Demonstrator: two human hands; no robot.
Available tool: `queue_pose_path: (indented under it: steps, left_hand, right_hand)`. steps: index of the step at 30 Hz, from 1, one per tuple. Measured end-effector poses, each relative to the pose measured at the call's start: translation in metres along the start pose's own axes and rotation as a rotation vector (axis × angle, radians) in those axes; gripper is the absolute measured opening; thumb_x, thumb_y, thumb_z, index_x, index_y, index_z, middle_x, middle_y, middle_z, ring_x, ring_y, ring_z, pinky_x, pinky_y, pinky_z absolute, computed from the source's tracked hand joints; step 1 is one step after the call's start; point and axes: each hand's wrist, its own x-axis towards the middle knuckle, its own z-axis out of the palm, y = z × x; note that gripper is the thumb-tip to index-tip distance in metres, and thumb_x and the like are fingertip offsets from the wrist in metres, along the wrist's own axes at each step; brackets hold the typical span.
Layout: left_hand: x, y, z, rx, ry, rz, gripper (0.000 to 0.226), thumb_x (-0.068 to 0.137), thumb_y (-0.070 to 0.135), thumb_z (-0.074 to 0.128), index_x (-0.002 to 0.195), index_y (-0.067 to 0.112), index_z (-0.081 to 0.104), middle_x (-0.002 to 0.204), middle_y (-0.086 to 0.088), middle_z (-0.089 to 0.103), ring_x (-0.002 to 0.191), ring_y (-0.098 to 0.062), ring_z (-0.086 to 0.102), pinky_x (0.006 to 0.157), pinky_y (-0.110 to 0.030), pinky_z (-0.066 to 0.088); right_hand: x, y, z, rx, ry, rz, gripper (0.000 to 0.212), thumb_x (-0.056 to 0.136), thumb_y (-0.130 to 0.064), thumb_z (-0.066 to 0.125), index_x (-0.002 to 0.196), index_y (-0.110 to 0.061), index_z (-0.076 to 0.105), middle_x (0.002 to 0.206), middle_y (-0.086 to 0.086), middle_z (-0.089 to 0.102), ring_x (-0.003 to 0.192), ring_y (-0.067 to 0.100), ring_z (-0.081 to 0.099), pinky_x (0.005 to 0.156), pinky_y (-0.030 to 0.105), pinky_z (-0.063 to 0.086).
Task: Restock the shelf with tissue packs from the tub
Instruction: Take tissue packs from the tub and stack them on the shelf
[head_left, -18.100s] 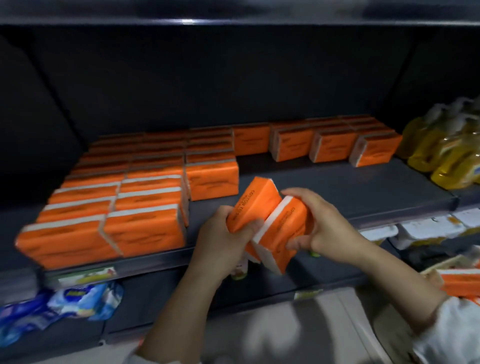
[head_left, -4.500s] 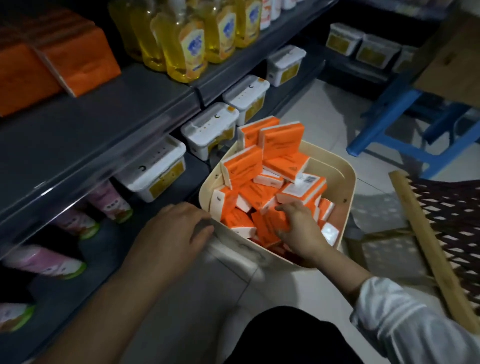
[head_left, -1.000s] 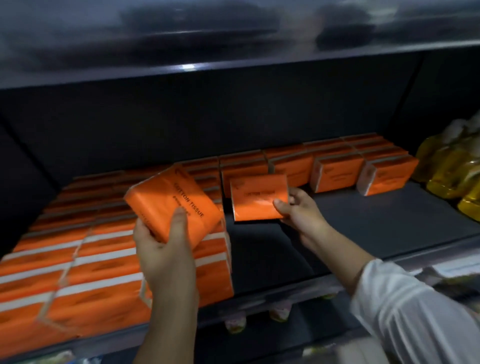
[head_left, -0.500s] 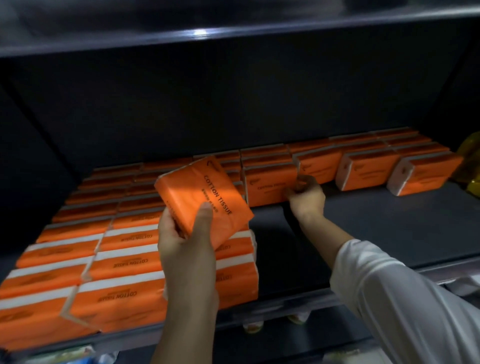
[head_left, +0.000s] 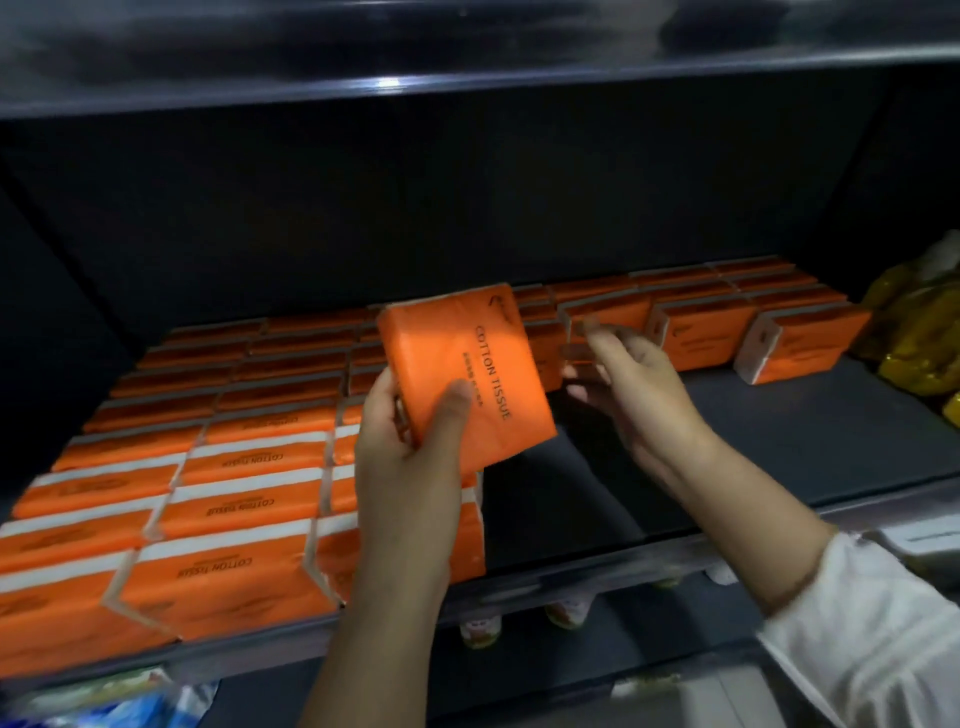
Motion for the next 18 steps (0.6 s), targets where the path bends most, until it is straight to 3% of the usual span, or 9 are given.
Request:
queue_pose_path:
  steps: [2, 4, 6, 9, 11, 13, 15, 18]
  left_hand:
    - [-0.004, -0.001, 0.007, 0.044, -0.04, 0.029, 0.042, 0.084, 0.034, 0.063, 0.124, 0.037, 0.052, 0.105, 0.018, 0.065, 0.091, 0.008, 0.061, 0.076, -0.017, 0.046]
    - [-0.008, -0.002, 0.012, 0.122, -0.1, 0.064, 0.046, 0.084, 0.033, 0.064, 0.127, 0.036, 0.049, 0.11, 0.018, 0.062, 0.096, 0.007, 0.059, 0.079, -0.017, 0.046]
    - [-0.01, -0.003, 0.014, 0.261, -0.162, 0.118, 0.049, 0.085, 0.037, 0.06, 0.132, 0.037, 0.045, 0.117, 0.021, 0.056, 0.101, 0.008, 0.054, 0.08, -0.011, 0.042]
    - [-0.009, -0.006, 0.009, 0.546, -0.135, 0.225, 0.05, 0.091, 0.041, 0.046, 0.139, 0.033, 0.038, 0.134, 0.014, 0.046, 0.123, -0.001, 0.041, 0.096, -0.016, 0.033]
    - [-0.006, -0.009, 0.003, 0.717, -0.061, 0.298, 0.042, 0.095, 0.033, 0.039, 0.137, 0.027, 0.044, 0.136, 0.007, 0.046, 0.129, -0.011, 0.037, 0.102, -0.024, 0.031]
    - [-0.003, -0.01, -0.001, 0.861, -0.035, 0.309, 0.042, 0.093, 0.029, 0.035, 0.131, 0.022, 0.051, 0.133, 0.002, 0.049, 0.127, -0.017, 0.04, 0.105, -0.033, 0.034]
    - [-0.001, -0.013, -0.004, 0.99, -0.038, 0.27, 0.043, 0.09, 0.029, 0.034, 0.127, 0.021, 0.054, 0.131, 0.001, 0.049, 0.124, -0.018, 0.042, 0.104, -0.039, 0.037]
    - [0.002, -0.019, -0.006, 1.04, -0.07, 0.258, 0.035, 0.092, 0.022, 0.043, 0.123, 0.019, 0.058, 0.129, 0.001, 0.05, 0.121, -0.017, 0.042, 0.103, -0.03, 0.035]
  right_hand:
    - [-0.02, -0.016, -0.003, 0.075, -0.255, 0.071, 0.031, 0.083, -0.041, 0.056, 0.102, -0.017, 0.061, 0.099, 0.003, 0.069, 0.087, 0.013, 0.066, 0.082, 0.031, 0.053]
    - [-0.032, -0.023, -0.007, 0.073, -0.404, 0.106, 0.04, 0.077, -0.033, 0.061, 0.113, -0.015, 0.058, 0.106, 0.005, 0.069, 0.096, 0.018, 0.067, 0.085, 0.034, 0.055]
    - [-0.033, -0.028, -0.012, 0.104, -0.398, 0.087, 0.045, 0.072, -0.019, 0.066, 0.115, -0.012, 0.057, 0.103, 0.007, 0.071, 0.092, 0.019, 0.068, 0.08, 0.033, 0.057]
    - [-0.022, -0.037, -0.024, 0.148, -0.197, -0.014, 0.046, 0.075, -0.006, 0.065, 0.119, -0.001, 0.054, 0.097, 0.009, 0.069, 0.08, 0.014, 0.068, 0.075, 0.028, 0.057]
    - [-0.01, -0.042, -0.038, -0.125, -0.01, -0.154, 0.041, 0.08, 0.0, 0.065, 0.119, -0.002, 0.055, 0.1, 0.01, 0.067, 0.079, 0.01, 0.066, 0.075, 0.022, 0.056]
    - [0.002, -0.04, -0.049, -0.542, 0.105, -0.295, 0.045, 0.077, -0.004, 0.072, 0.12, -0.006, 0.058, 0.11, 0.011, 0.066, 0.093, 0.016, 0.064, 0.085, 0.026, 0.051]
    - [0.006, -0.033, -0.05, -0.859, 0.077, -0.378, 0.05, 0.073, -0.009, 0.076, 0.121, -0.01, 0.061, 0.115, 0.009, 0.065, 0.105, 0.019, 0.059, 0.089, 0.021, 0.041]
    - [0.007, -0.017, -0.035, -1.123, -0.148, -0.428, 0.05, 0.073, -0.011, 0.076, 0.121, -0.014, 0.062, 0.121, 0.01, 0.062, 0.114, 0.026, 0.056, 0.093, 0.022, 0.036]
